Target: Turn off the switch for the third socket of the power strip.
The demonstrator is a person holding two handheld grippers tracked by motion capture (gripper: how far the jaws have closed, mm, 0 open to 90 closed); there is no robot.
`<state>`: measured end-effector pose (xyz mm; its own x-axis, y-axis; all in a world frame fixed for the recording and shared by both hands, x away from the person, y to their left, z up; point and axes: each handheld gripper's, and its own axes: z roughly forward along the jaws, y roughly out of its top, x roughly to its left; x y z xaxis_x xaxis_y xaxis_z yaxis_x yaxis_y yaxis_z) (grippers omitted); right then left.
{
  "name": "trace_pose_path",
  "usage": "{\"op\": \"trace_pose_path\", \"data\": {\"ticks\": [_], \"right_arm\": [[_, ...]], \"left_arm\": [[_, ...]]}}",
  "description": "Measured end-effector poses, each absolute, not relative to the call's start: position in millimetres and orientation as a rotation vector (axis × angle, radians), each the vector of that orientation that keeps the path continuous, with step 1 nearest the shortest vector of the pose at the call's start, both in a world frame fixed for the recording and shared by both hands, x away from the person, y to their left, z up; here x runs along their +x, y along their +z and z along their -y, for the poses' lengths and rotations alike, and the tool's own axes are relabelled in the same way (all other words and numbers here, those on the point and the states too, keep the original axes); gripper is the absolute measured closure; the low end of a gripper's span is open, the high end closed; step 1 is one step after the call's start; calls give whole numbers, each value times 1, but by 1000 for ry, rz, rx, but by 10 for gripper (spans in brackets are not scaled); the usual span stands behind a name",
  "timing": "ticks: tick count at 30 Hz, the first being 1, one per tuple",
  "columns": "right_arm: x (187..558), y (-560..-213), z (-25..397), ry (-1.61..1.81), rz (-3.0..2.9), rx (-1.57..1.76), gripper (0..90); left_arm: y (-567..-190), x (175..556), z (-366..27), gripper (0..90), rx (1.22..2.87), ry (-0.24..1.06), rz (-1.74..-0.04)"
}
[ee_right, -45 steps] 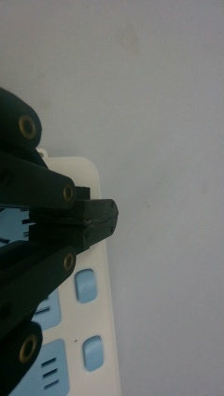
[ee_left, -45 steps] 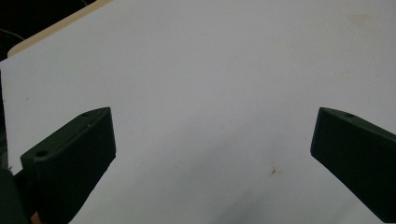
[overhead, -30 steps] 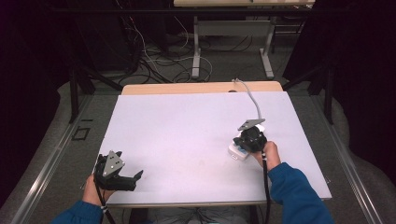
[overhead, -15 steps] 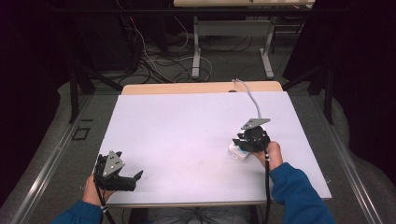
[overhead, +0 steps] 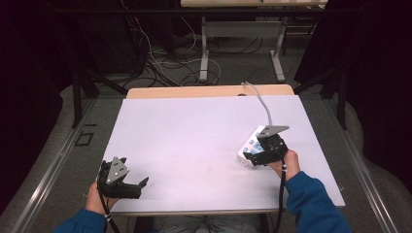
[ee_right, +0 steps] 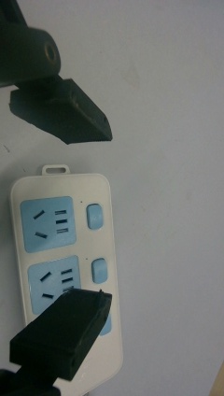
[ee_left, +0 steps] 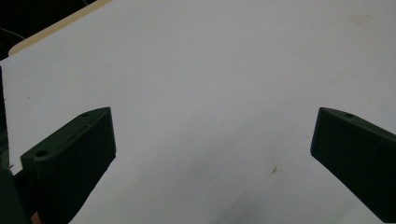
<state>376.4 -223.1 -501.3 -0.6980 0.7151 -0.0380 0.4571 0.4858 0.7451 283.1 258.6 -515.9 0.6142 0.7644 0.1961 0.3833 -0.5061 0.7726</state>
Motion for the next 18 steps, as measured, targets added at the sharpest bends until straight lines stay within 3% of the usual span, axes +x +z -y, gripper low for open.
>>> {"op": "trace_pose_path", "data": {"ticks": [18], "right_arm": [[352, -495, 239, 1095, -2377, 979, 8]], "left_arm": [[-516, 282, -259, 0, 2134, 690, -901]]}}
